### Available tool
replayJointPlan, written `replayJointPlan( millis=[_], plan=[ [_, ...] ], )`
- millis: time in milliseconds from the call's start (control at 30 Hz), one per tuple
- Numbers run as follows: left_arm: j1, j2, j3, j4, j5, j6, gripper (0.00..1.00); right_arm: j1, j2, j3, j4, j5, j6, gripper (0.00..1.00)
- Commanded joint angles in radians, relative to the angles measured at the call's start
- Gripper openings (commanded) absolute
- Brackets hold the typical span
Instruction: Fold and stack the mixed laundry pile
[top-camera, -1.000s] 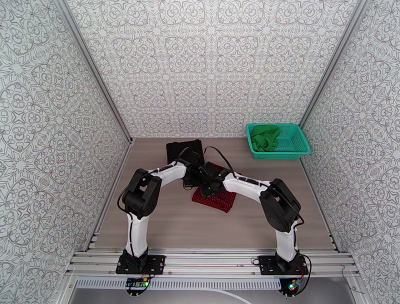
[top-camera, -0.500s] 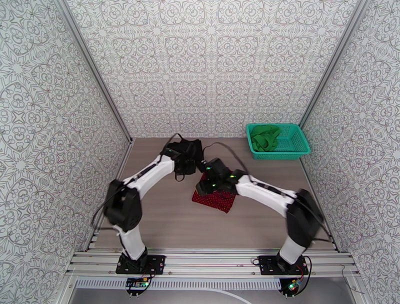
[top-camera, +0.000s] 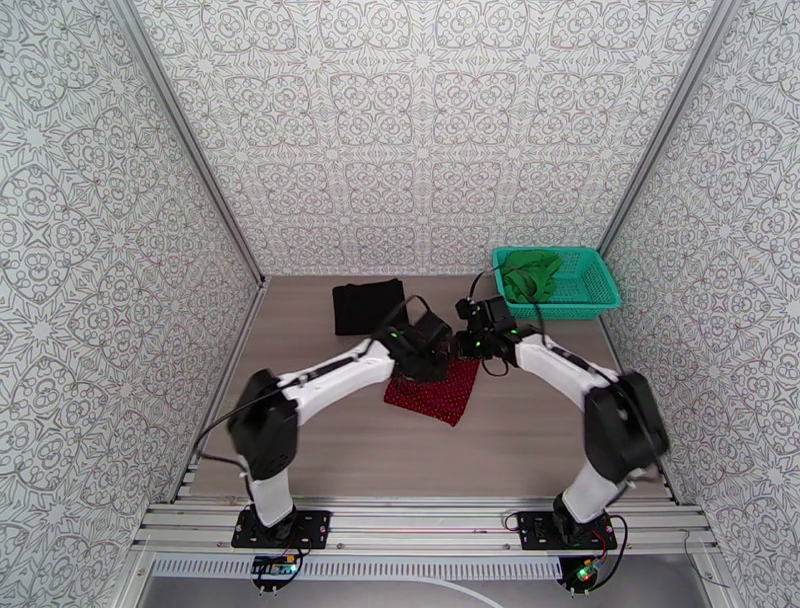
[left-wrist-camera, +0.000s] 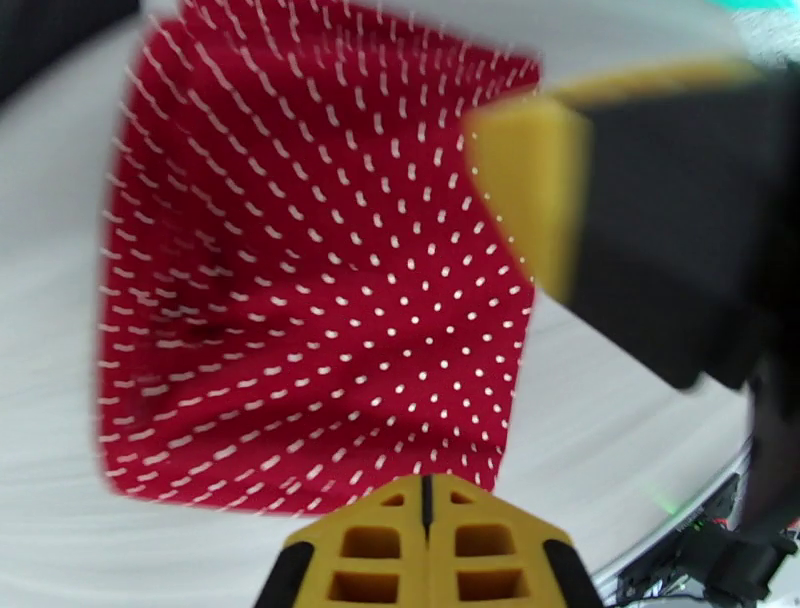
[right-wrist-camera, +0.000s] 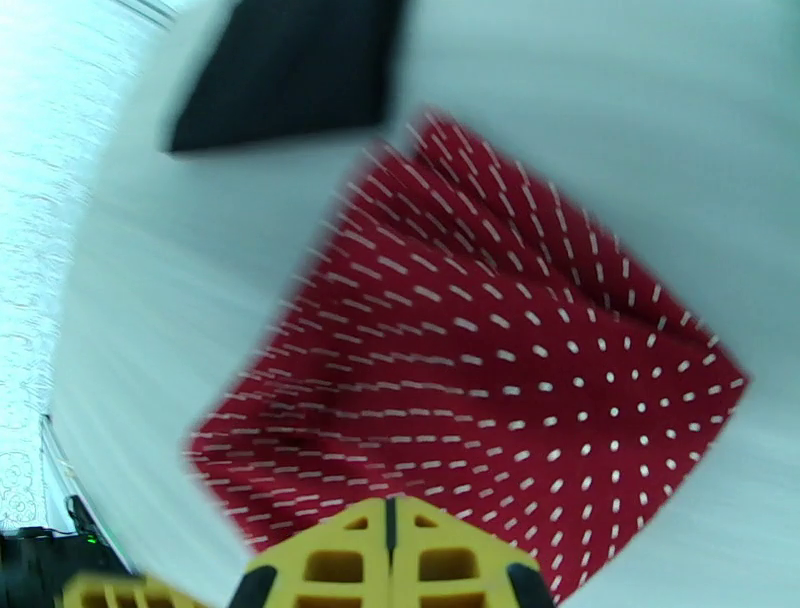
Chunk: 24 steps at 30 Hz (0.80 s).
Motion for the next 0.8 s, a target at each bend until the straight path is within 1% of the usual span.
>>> replayJointPlan(
  millis=[0,100,200,300,367,567,667,767],
  plan=[
    [0.028,0.04,-0.051,0.029,-0.023,-0.062,0.0,-0.001,0.086,0.069,-0.001,-0.043,0.002,0.0],
    [0.067,0.035,-0.144,0.051,-0.043,-0.088,0.0,-0.006,0.164,0.106,0.003,-0.028,0.023,0.0],
    [0.119,-0.012,-0.257,0.086,-0.071,-0.11,0.0,-0.017,0.225,0.132,0.015,-0.018,0.051,0.0],
    [0.182,-0.065,-0.358,0.127,-0.058,-0.112,0.0,-0.034,0.262,0.145,0.025,-0.008,0.09,0.0],
    [0.214,-0.09,-0.394,0.141,-0.054,-0.097,0.0,-0.044,0.28,0.146,0.036,-0.011,0.116,0.0],
    [0.277,-0.088,-0.405,0.159,-0.044,-0.014,0.0,-0.051,0.292,0.109,0.062,0.003,0.2,0.0],
    [0.308,-0.071,-0.387,0.162,-0.045,0.038,0.0,-0.051,0.261,0.036,0.115,0.013,0.286,0.0],
    [0.339,-0.073,-0.358,0.134,-0.076,0.102,0.0,-0.05,0.196,-0.067,0.183,0.058,0.383,0.0]
  ],
)
